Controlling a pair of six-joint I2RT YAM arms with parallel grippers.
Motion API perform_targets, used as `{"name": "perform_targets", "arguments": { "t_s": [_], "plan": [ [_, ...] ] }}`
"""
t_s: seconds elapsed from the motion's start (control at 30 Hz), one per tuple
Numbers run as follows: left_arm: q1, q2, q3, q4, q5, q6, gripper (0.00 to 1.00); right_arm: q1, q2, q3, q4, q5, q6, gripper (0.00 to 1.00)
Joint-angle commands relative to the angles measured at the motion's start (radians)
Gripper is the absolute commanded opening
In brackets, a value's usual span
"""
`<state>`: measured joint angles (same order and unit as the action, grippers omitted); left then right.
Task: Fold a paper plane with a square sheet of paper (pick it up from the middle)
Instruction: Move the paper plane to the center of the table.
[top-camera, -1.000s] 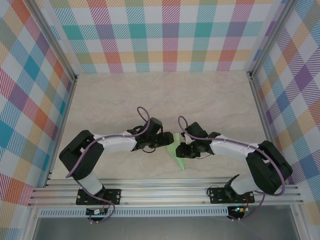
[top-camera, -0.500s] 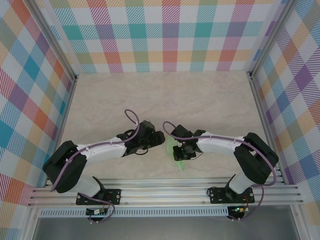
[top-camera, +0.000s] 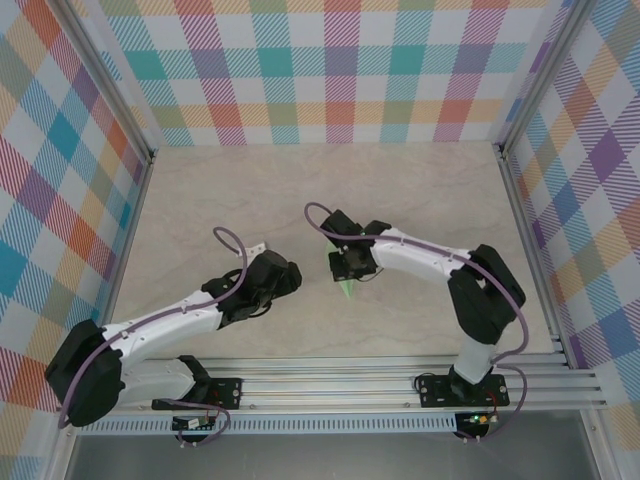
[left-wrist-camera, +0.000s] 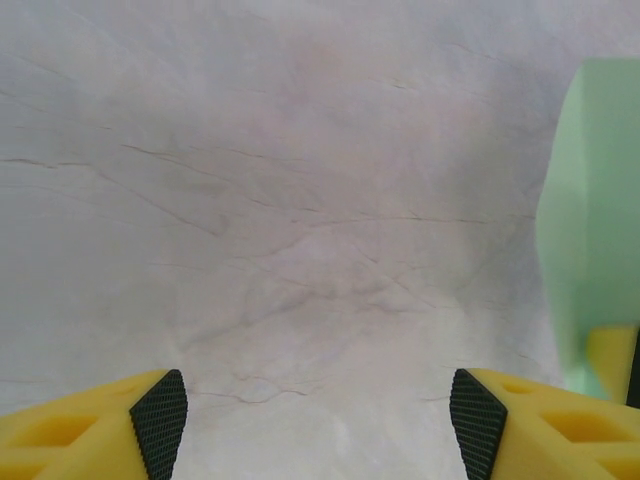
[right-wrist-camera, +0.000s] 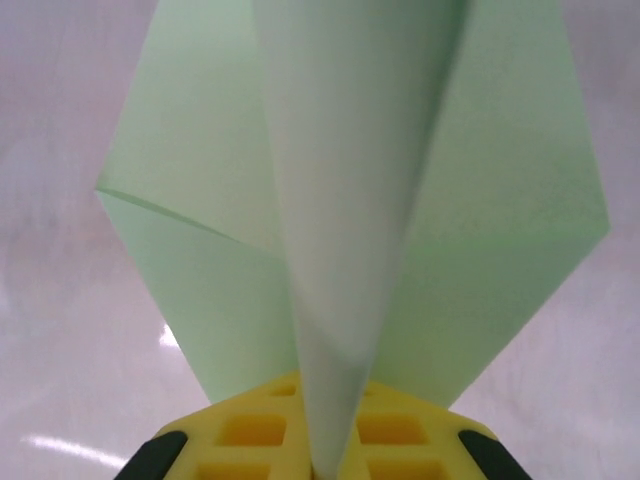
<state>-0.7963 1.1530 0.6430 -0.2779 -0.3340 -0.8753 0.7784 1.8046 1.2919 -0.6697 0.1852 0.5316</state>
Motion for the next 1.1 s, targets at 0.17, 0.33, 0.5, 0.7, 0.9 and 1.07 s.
{"name": "perform_targets", "arguments": {
  "t_s": [0.17, 0.33, 0.5, 0.7, 0.9, 1.07],
  "plan": [
    [0.04, -0.183, -0.1, -0.131, -0.134, -0.008, 0.77, -0.088, 0.297, 0.315, -0.12, -0.017, -0.018, 0.11],
    [0.061, -0.254, -0.119, -0.169, -0.141, 0.018, 0.77, -0.089, 0.4, 0.414, -0.162, -0.037, -0.03, 0.14],
    [0.073, -0.277, -0.124, -0.185, -0.146, 0.038, 0.77, -0.089, 0.369, 0.434, -0.185, -0.023, -0.046, 0.27],
    [0.082, -0.272, -0.116, -0.182, -0.149, 0.054, 0.78, -0.088, 0.236, 0.457, -0.247, -0.019, -0.086, 0.47],
    [0.109, -0.267, -0.082, -0.206, -0.225, 0.131, 0.82, -0.093, -0.072, 0.29, -0.175, 0.135, -0.131, 0.62],
    [0.181, -0.229, -0.025, -0.216, -0.363, 0.277, 0.96, -0.206, -0.378, -0.03, 0.017, 0.38, -0.161, 0.98]
  ]
}}
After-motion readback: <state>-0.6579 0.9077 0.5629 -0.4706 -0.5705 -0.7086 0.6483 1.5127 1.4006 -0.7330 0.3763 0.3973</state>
